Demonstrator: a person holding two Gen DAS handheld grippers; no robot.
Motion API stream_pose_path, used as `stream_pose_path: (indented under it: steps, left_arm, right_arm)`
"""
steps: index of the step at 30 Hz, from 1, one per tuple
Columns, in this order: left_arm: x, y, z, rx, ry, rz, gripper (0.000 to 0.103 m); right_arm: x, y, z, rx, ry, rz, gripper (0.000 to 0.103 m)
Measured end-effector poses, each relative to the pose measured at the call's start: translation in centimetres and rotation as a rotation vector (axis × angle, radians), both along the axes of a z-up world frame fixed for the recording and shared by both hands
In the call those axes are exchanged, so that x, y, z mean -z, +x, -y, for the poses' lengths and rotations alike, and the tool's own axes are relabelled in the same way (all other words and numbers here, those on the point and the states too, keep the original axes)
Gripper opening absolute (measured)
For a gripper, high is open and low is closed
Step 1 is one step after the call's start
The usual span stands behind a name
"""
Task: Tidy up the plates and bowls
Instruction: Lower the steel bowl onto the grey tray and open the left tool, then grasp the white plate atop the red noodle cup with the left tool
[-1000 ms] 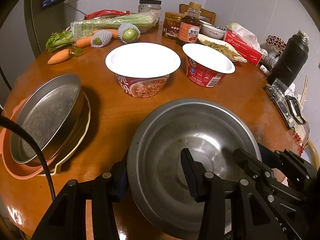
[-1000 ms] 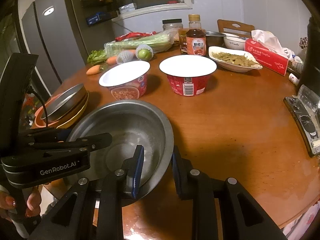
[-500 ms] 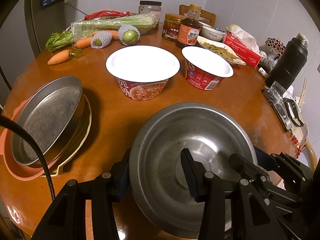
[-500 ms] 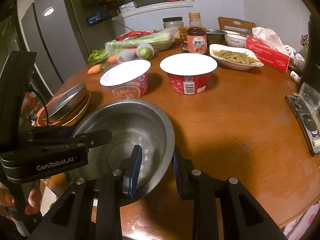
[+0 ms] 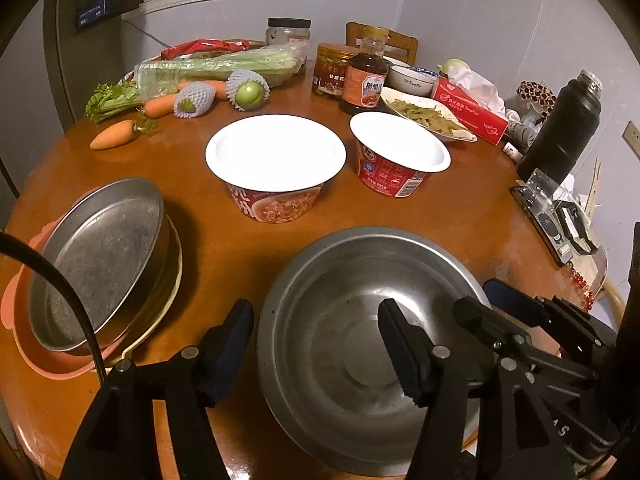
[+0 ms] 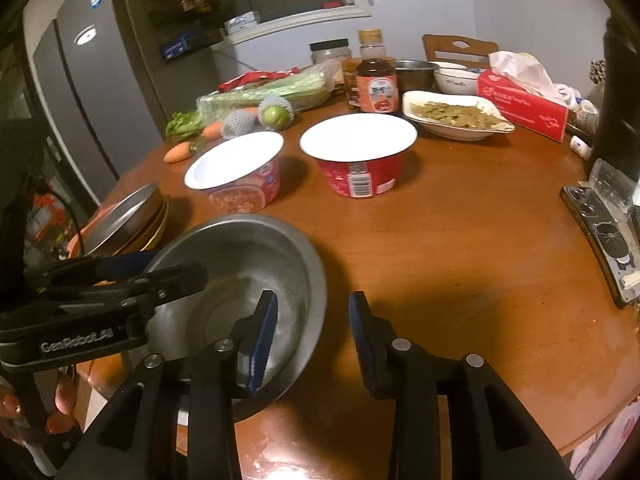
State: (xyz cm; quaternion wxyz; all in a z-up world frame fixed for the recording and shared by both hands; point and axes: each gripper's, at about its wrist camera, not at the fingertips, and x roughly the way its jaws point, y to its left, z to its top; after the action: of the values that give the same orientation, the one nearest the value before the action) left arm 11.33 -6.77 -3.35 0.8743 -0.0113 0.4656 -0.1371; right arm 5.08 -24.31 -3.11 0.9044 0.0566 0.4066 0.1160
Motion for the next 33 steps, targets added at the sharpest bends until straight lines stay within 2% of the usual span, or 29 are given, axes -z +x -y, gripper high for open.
stream_pose_path:
  steps: [12,26,33]
  left_arm:
    - [-1.7,1.3,-0.9,-0.010,-0.006,0.007,0.066]
    - [-5.5,7.1,-4.7,-0.098,0.010,0.017,0.067]
    - [-4.9,10.5,-5.4,-0.135,0.040,-0.024,0.067]
  right_arm:
    - [-1.4,1.9,1.3,0.055,0.035,0.002,0.045]
    - [-5.4,7.0,-2.9,-0.031,0.058,-0.001,0.045]
    - [-5.3,9.6,-4.8,-0.056,0.045,-0.033,0.045]
